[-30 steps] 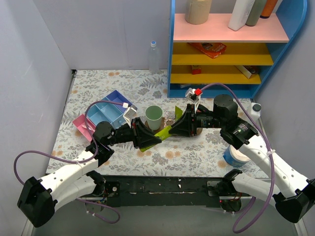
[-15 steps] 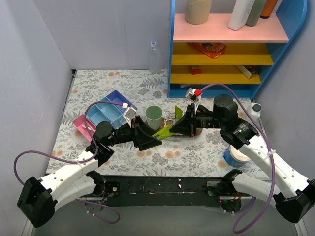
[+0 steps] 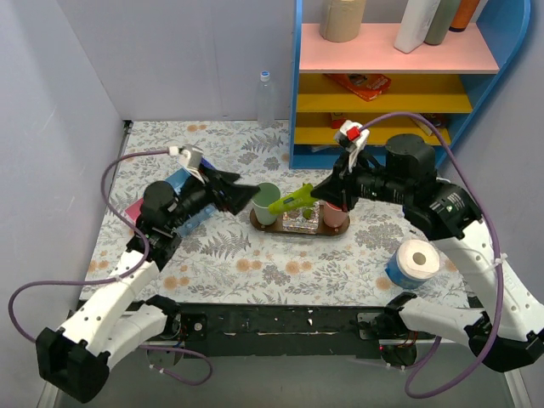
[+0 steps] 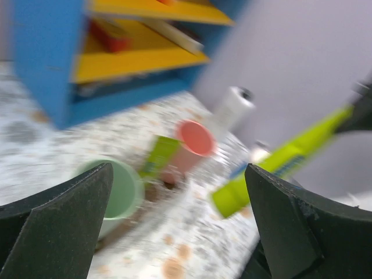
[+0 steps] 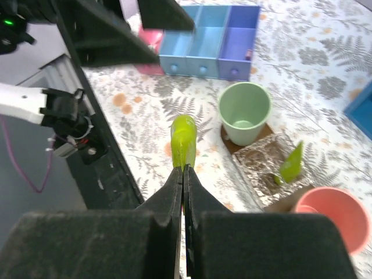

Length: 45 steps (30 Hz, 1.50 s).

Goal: Prepare toiletry sets of a toothbrush and toothpaste on the tray

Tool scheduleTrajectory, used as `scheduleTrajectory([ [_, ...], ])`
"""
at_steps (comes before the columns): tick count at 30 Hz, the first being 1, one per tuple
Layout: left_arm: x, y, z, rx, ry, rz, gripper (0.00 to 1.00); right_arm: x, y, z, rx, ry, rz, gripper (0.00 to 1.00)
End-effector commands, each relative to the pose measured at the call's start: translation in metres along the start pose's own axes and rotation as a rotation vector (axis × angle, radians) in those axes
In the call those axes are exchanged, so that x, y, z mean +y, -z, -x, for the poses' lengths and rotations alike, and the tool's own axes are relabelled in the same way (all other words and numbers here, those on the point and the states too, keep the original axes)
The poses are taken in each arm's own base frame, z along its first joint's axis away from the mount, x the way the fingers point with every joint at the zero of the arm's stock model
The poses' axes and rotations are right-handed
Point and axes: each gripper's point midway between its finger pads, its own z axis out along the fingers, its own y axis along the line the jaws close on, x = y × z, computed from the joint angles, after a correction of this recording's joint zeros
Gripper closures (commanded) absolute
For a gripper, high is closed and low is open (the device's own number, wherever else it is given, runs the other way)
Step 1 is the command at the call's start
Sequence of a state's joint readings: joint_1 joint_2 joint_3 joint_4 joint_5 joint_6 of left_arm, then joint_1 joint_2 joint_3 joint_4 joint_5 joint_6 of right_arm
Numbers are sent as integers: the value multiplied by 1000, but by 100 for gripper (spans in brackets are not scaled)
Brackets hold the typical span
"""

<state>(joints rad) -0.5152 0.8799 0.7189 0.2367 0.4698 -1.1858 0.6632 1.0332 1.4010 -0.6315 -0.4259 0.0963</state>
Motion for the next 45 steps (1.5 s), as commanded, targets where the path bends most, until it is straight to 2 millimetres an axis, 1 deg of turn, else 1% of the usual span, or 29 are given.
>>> scheduleTrajectory([
  [1, 80, 31, 50, -128, -82, 361, 2, -28, 10, 1, 113, 86, -153, 99],
  [2, 106, 46, 64, -174, -91, 469, 2, -37, 5, 1, 142, 99, -178, 99],
  [3, 120, 54, 64, -176, -116, 527, 2, -37, 9, 5, 159, 103, -190, 99],
  [4, 133, 63, 68, -195, -132, 587, 2, -41, 9, 7, 174, 104, -209, 99],
  [5, 145, 71, 72, -219, -161, 656, 2, -50, 1, 2, 217, 101, -223, 99],
  [6, 156, 78, 66, -210, -193, 702, 2, -53, 0, 0, 242, 114, -228, 99],
  [7, 160, 84, 67, -217, -213, 730, 2, -53, 2, 2, 261, 118, -231, 99],
  [8, 163, 87, 68, -221, -225, 751, 2, -59, -5, -4, 300, 115, -239, 99],
  [10, 167, 96, 72, -226, -254, 800, 2, -66, -9, -3, 308, 129, -255, 99],
  [13, 169, 100, 70, -223, -265, 819, 2, -80, -18, -6, 348, 131, -297, 99],
  [14, 170, 101, 68, -217, -262, 827, 2, -88, -23, -9, 373, 131, -320, 99],
  [20, 173, 105, 66, -208, -269, 850, 2, -109, -44, -14, 418, 139, -352, 99],
  [22, 174, 105, 65, -203, -267, 851, 2, -113, -49, -12, 411, 144, -361, 99],
  [26, 175, 105, 62, -194, -264, 853, 2, -125, -64, -21, 448, 145, -376, 99],
  [31, 177, 107, 63, -192, -271, 870, 2, -133, -75, -25, 469, 143, -374, 99],
  [35, 179, 107, 61, -183, -267, 872, 2, -133, -82, -29, 481, 141, -362, 99],
  [40, 180, 107, 60, -180, -266, 875, 2, -134, -88, -33, 493, 143, -353, 99],
  [45, 181, 107, 59, -175, -267, 878, 2, -135, -91, -31, 490, 147, -355, 99],
])
